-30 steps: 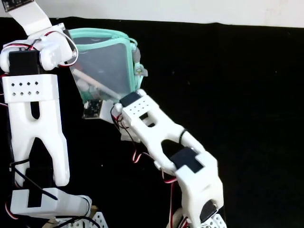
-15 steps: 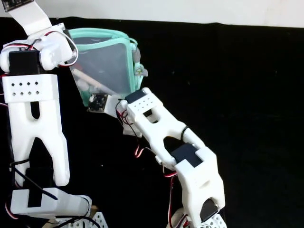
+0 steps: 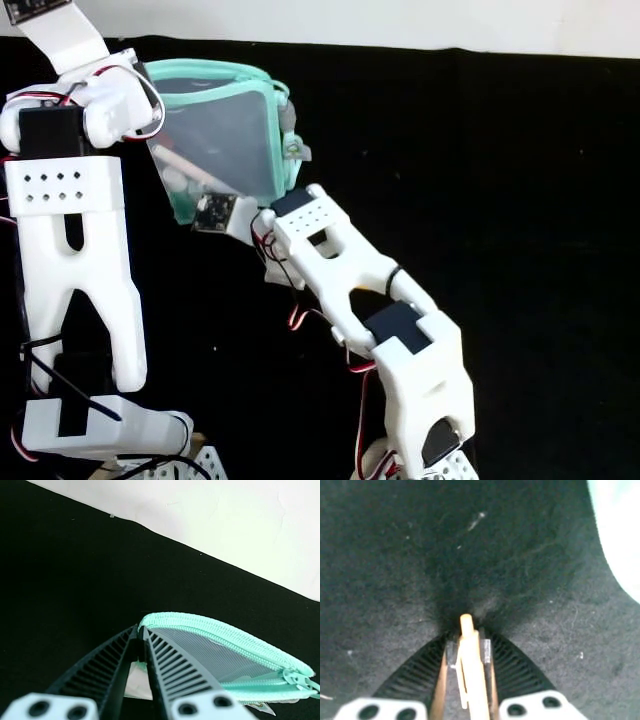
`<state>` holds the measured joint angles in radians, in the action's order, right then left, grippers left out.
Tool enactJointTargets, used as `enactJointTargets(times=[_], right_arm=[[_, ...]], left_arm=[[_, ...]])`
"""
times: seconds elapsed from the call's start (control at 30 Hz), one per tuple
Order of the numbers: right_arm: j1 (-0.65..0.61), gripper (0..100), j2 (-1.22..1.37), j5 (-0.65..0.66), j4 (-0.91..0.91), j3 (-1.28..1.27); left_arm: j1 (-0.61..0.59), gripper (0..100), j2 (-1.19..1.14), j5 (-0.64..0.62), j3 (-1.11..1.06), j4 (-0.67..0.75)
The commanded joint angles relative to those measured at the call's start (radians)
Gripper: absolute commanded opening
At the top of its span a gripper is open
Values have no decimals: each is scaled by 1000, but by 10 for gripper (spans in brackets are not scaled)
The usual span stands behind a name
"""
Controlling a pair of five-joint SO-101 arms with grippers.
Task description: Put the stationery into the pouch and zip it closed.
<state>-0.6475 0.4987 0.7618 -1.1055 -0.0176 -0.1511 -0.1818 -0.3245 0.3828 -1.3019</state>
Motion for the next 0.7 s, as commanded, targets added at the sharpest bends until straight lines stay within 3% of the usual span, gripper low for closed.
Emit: enactJointTargets(times=[0.0,0.67], right_arm=[[7,7,-38,-66,-16,-2],[8,7,-366,-285,-176,5]], left_arm=[[10,6,-102,-3,-25,-18],[10,6,-102,-3,-27,-18]])
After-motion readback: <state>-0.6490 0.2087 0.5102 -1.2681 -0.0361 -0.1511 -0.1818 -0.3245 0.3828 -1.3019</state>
